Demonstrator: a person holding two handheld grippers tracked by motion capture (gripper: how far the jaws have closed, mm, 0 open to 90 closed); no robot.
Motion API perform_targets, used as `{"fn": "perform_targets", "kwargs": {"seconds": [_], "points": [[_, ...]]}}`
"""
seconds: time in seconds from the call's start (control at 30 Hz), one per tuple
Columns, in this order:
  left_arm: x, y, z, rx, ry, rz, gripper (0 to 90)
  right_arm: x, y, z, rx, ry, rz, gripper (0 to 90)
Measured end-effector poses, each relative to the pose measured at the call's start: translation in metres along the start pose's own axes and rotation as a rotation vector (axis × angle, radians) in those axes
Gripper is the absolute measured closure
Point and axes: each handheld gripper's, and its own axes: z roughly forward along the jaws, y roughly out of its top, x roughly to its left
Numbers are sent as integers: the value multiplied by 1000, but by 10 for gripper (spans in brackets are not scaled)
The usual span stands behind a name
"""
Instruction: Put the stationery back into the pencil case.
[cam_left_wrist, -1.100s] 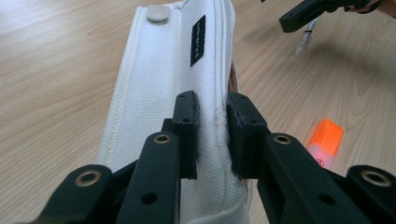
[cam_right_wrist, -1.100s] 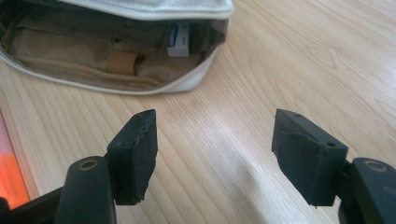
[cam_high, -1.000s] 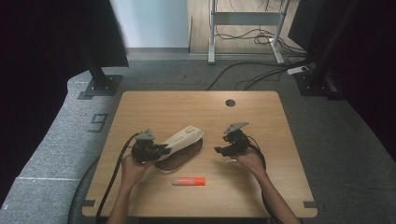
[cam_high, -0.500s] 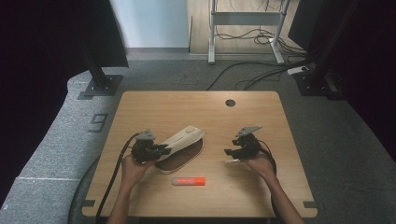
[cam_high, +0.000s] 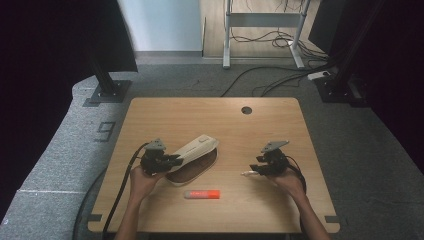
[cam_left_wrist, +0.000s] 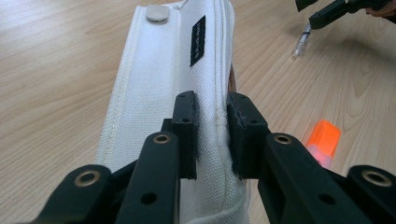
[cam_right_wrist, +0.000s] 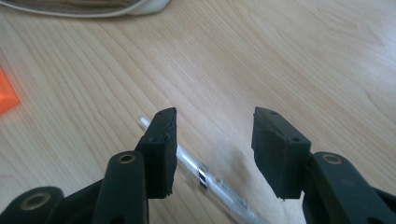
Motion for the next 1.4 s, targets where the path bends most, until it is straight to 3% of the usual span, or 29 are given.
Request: {"fn": "perform_targets", "kwargs": {"seconds": [0.4, 0.67, 0.8, 1.13, 1.4], "points": [[0, 0, 0, 2, -4, -5, 741, -15, -25, -9, 34, -7, 18, 531], [0, 0, 0, 3, -3, -4, 740, -21, -35, -6, 49, -11, 14, 575], [0, 0, 1, 3, -3, -4, 740, -22, -35, -5, 47, -29, -5, 624], [0, 0, 1, 4, -7, -3, 738, -24, -32, -6, 65, -90, 3, 757], [0, 0, 1, 5, -8, -3, 738, -27, -32, -7, 69, -95, 19, 783]]}}
